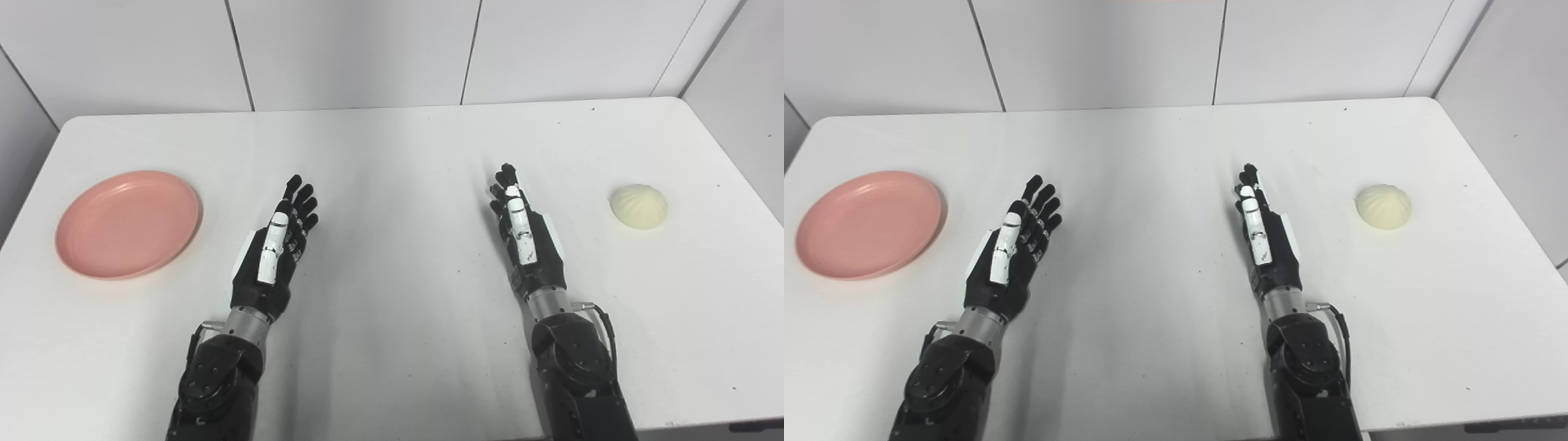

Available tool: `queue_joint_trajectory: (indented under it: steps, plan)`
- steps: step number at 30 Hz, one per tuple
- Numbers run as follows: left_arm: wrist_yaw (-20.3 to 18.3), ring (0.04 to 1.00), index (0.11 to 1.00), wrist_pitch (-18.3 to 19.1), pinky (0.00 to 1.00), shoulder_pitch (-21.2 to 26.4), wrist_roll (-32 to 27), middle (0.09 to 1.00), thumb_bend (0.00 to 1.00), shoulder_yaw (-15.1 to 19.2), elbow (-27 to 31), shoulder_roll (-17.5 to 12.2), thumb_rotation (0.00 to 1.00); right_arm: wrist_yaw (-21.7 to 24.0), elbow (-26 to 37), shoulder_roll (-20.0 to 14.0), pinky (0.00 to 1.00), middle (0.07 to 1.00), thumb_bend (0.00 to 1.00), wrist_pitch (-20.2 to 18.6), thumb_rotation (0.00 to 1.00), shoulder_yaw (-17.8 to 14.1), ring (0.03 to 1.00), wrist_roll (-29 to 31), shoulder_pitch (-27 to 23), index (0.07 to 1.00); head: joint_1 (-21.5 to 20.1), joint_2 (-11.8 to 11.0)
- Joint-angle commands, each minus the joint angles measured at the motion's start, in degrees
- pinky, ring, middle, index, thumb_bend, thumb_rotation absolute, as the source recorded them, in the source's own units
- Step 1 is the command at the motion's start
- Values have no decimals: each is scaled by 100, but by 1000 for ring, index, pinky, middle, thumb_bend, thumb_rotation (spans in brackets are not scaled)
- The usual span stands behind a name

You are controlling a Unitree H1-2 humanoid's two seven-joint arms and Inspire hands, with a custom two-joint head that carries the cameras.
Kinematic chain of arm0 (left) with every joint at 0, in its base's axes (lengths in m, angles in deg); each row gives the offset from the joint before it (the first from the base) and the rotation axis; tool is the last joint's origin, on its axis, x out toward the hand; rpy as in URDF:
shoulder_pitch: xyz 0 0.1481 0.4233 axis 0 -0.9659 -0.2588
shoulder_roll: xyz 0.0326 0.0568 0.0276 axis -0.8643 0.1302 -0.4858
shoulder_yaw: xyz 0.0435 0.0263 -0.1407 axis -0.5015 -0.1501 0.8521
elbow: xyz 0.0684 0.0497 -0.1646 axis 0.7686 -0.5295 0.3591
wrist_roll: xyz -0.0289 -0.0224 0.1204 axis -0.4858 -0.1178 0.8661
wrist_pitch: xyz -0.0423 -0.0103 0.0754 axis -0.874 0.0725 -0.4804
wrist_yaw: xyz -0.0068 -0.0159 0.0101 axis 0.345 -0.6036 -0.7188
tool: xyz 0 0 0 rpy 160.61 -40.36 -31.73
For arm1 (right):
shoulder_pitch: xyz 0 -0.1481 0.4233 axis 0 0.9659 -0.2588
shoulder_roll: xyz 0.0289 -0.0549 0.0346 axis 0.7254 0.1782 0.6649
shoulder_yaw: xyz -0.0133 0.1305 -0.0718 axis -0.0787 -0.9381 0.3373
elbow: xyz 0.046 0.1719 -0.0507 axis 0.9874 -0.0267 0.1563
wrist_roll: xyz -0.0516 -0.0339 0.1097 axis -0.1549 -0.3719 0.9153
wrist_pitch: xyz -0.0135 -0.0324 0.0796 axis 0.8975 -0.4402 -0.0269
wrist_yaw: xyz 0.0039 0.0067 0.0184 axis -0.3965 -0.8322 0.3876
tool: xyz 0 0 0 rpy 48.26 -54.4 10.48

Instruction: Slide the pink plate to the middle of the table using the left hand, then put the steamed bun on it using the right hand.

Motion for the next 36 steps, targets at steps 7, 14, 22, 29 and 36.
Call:
queue_joint_trajectory:
  steps: [7, 14, 22, 29, 36]
  plan:
    - [43, 999, 1000, 324, 1000, -245, 13, 1000, 412, 8, -245, -20, 1000, 13, -86, 29, 1000, 1000, 159, -82, 1000, 16, 1000, 9, 65, 1000, 4, -2]
    - [25, 1000, 1000, 308, 1000, -239, -6, 1000, 407, 6, -254, -15, 1000, 19, -148, 22, 1000, 1000, 169, -51, 1000, 19, 1000, -1, 49, 1000, 43, -51]
    - [77, 1000, 1000, 147, 1000, -184, 84, 1000, 400, -45, -505, 83, 1000, 121, -126, -76, 1000, 1000, 185, -187, 1000, -42, 1000, 182, 66, 1000, 757, -258]
    - [237, 1000, 1000, -81, 1000, -70, 341, 1000, 416, -138, -907, 315, 1000, 289, -244, -289, 1000, 1000, 136, -7, 1000, -141, 1000, 392, 63, 1000, 1402, -484]
    - [294, 1000, 1000, -245, 1000, -15, 465, 1000, 418, -134, -1104, 409, 1000, 335, -247, -334, 1000, 1000, 113, 27, 1000, -181, 1000, 436, 81, 1000, 1469, -539]
